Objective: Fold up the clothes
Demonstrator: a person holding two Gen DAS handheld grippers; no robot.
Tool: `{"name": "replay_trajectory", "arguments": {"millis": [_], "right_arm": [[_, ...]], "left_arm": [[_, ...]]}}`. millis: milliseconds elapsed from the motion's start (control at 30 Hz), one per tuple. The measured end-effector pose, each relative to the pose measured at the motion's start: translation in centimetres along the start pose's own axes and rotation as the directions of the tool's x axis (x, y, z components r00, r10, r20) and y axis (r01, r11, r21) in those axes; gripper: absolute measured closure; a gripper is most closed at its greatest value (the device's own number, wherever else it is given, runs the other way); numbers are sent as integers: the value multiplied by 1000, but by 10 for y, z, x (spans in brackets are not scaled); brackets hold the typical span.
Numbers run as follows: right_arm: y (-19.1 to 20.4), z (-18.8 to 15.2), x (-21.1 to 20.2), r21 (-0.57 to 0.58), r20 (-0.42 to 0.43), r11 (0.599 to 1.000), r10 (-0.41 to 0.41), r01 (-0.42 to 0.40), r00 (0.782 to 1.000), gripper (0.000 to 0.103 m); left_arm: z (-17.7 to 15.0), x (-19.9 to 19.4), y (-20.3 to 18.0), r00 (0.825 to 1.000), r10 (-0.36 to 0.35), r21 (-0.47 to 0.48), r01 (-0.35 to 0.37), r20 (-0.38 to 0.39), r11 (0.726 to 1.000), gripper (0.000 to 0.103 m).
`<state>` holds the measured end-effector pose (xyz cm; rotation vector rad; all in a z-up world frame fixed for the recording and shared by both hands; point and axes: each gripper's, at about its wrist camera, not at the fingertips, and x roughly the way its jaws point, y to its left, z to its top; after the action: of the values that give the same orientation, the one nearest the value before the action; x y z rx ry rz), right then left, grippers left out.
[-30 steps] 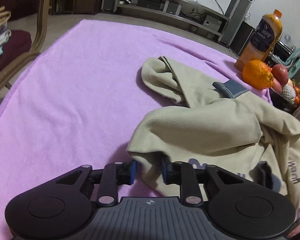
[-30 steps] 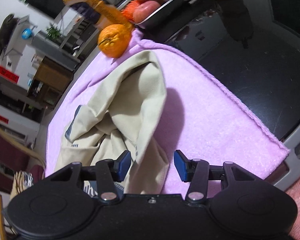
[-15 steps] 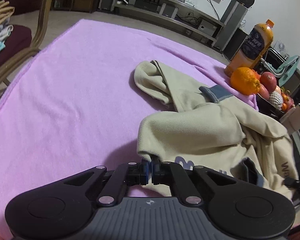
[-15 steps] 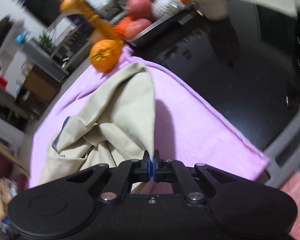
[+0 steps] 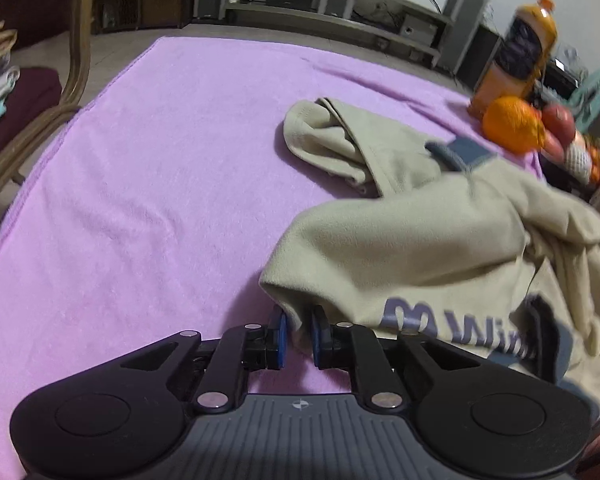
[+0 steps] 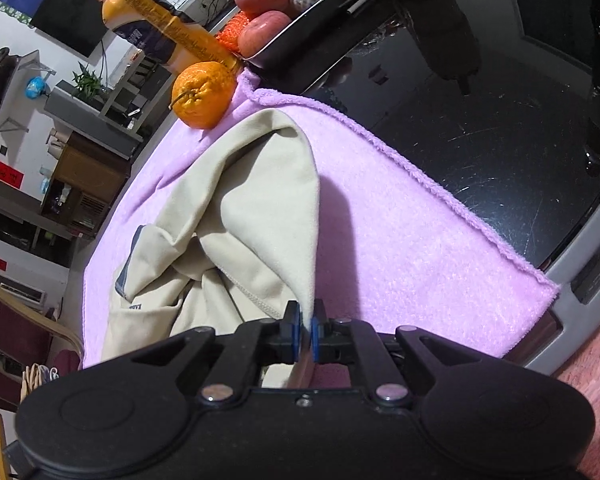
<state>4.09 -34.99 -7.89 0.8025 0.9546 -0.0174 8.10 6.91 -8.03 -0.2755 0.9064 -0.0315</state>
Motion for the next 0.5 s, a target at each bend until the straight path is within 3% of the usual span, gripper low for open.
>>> {"name": "replay_trajectory", "arguments": {"millis": [200,400,500], "right_arm": [[0,1,0,5,-2,1000,13,-13,1000,94],[0,0,1,4,-12,1000,19,-18,1000,93],[2,-1,6,-5,-36,1000,28,-29,999,87]], "left_arm": [[6,3,9,995,-98,-116,98,4,988,93],[2,2,3,997,-78,-70,78,6,995,91],[3,3,-4,998,-67,-17,67,17,998,79]]}}
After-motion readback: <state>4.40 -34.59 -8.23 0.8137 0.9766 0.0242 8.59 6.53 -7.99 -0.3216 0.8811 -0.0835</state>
